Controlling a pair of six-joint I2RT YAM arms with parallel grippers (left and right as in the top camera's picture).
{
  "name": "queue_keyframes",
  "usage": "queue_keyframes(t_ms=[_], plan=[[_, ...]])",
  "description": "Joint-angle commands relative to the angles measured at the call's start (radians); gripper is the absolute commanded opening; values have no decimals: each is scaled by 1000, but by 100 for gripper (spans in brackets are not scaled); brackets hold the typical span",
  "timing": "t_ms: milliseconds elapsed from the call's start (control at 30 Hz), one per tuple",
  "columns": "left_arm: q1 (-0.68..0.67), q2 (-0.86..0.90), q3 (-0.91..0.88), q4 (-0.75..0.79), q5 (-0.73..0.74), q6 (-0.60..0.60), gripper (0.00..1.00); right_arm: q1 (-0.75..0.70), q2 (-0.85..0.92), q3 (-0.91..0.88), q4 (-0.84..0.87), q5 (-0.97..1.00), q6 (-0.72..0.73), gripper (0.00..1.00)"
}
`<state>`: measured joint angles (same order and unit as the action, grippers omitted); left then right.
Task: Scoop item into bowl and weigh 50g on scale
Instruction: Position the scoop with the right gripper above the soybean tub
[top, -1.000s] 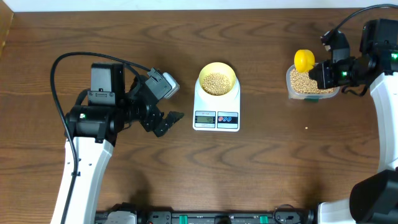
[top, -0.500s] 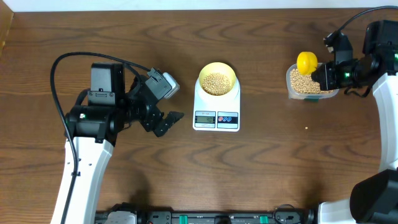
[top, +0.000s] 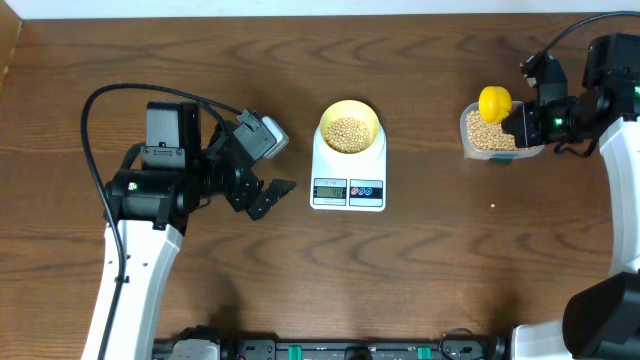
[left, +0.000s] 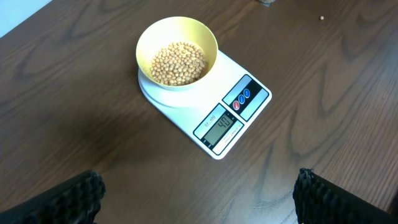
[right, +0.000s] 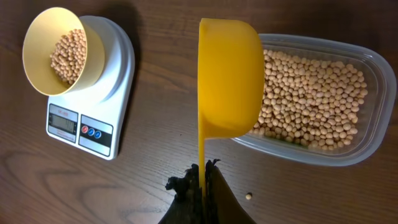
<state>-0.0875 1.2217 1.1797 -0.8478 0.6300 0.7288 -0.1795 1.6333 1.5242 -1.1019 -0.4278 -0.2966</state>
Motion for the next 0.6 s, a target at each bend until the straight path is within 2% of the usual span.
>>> queue_keyframes(t_ms=[0,567], plan=[[4,0,15,0,9,-12,99,-10,-23,18,-6,-1,-12,1],[4,0,15,0,9,-12,99,-11,-23,18,-10,3,-15,1]])
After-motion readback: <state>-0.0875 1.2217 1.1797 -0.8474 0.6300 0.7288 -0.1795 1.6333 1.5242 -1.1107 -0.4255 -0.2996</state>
